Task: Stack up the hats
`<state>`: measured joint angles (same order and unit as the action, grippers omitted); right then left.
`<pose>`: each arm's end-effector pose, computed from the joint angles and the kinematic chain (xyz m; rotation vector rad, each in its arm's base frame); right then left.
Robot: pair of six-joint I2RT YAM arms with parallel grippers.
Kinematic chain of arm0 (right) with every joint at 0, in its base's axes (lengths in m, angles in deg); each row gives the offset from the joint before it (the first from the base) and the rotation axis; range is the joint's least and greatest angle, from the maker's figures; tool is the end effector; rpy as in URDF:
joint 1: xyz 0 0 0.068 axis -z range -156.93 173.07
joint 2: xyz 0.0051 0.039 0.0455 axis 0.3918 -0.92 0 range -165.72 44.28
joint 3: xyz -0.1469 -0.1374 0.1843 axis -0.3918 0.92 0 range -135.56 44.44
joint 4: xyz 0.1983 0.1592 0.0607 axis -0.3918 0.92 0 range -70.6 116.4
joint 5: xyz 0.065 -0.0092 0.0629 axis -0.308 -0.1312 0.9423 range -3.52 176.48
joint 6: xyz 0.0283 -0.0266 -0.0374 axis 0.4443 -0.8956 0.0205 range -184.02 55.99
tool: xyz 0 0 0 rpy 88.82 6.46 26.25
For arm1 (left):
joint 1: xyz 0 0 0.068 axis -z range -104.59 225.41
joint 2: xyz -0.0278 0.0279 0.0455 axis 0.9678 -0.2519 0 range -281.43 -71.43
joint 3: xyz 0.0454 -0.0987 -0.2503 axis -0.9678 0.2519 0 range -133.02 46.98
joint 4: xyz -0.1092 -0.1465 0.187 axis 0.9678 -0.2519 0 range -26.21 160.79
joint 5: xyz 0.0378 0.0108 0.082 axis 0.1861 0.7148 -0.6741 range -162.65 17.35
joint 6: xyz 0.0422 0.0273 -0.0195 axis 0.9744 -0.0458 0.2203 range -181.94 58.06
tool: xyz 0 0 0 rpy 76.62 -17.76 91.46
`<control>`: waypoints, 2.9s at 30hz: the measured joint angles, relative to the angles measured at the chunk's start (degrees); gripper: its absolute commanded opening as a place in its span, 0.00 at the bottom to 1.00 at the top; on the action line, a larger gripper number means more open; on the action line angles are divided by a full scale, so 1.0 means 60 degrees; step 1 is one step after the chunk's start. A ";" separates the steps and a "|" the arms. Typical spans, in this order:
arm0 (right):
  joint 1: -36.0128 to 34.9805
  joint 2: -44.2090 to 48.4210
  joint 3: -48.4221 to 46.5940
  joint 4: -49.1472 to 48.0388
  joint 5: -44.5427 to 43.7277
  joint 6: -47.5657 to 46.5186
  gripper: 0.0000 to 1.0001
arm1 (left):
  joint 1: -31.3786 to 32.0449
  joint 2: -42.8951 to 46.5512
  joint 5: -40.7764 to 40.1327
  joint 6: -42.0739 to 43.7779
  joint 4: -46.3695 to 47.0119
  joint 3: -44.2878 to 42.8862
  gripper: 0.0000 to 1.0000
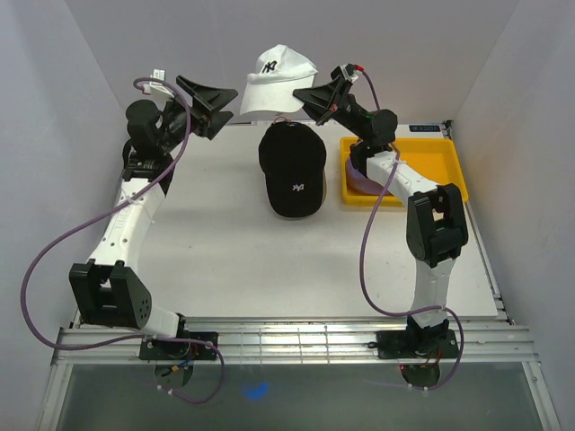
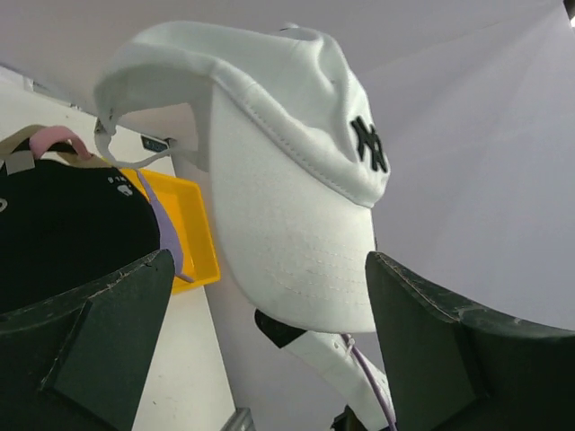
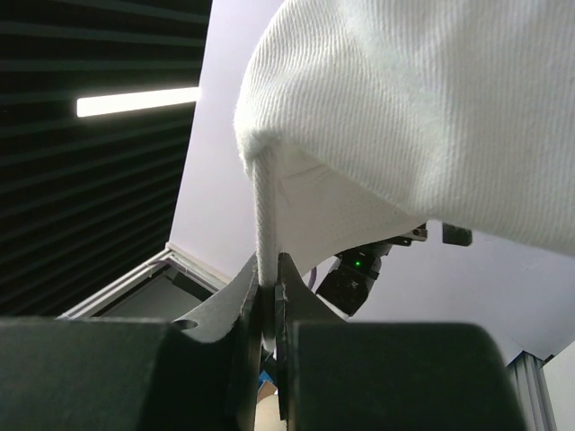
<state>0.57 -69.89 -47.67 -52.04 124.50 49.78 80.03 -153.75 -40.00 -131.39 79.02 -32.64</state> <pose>0.4020 0.1901 0.3954 0.0583 1.2353 2.3860 0.3331 -0.0461 0.4335 -0.4201 1.6200 -1.4288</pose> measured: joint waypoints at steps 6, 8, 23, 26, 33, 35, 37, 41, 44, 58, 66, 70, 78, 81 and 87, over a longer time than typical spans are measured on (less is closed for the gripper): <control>0.0000 0.0000 -0.0015 -0.0127 -0.0058 0.0015 0.08 | 0.0000 -0.0386 0.0382 -0.0831 0.0353 0.0208 0.98; 0.0000 0.0000 -0.0022 -0.0127 -0.0058 0.0015 0.08 | 0.0015 -0.0459 0.0484 -0.1107 0.0714 0.0208 0.98; 0.0066 -0.0364 0.0011 -0.0193 -0.0055 0.0026 0.08 | 0.0663 -0.1610 0.0772 -0.2557 0.2284 0.0208 0.56; 0.0284 -0.0433 0.0022 -0.0237 0.0095 0.0069 0.08 | 0.0630 -0.1672 0.0703 -0.2725 0.2430 0.0138 0.43; 0.0882 -0.0812 0.0022 -0.0419 0.0543 0.0189 0.08 | 0.0823 -0.2353 0.0667 -0.2973 0.2725 -0.0645 0.16; 0.1020 -0.0914 0.0025 -0.0463 0.0645 0.0219 0.08 | 0.0943 -0.2630 0.0659 -0.2976 0.2728 -0.0831 0.15; 0.1155 -0.0951 0.0113 -0.0506 0.0743 0.0219 0.09 | 0.1060 -0.2922 0.0656 -0.2983 0.2732 -0.0947 0.14; 0.1443 -0.0984 0.0510 -0.0608 0.0958 0.0219 0.12 | 0.1304 -0.3344 0.0634 -0.3009 0.2783 -0.0962 0.12; 0.1606 -0.1166 0.0630 -0.0645 0.1049 0.0222 0.13 | 0.1417 -0.3610 0.0612 -0.2998 0.2849 -0.1024 0.12; 0.1851 -0.2430 -0.0554 -0.0834 0.1497 0.0288 0.13 | 0.1472 -0.4473 0.0572 -0.2867 0.3315 -0.1319 0.12; 0.1905 -0.2448 -0.1705 -0.0630 0.1504 0.0280 0.13 | 0.1472 -0.4772 0.0820 -0.2947 0.3668 -0.2368 0.13; 0.1931 -0.2448 -0.1610 -0.0608 0.1541 0.0273 0.13 | 0.1472 -0.4827 0.0860 -0.2954 0.3708 -0.2320 0.13; 0.1942 -0.2448 -0.0426 -0.0750 0.1690 0.0270 0.12 | 0.1472 -0.4819 0.0885 -0.2896 0.3909 -0.1348 0.13; 0.1942 -0.2448 0.0120 -0.0798 0.1727 0.0277 0.12 | 0.1479 -0.4798 0.0914 -0.2816 0.3934 -0.0965 0.13; 0.1945 -0.2444 0.1064 -0.0892 0.1851 0.0288 0.12 | 0.1519 -0.4666 0.0914 -0.2732 0.4142 0.0007 0.13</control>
<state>12.24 -84.55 -41.29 -57.40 135.61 51.51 89.15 -181.75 -34.52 -147.79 103.87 -32.59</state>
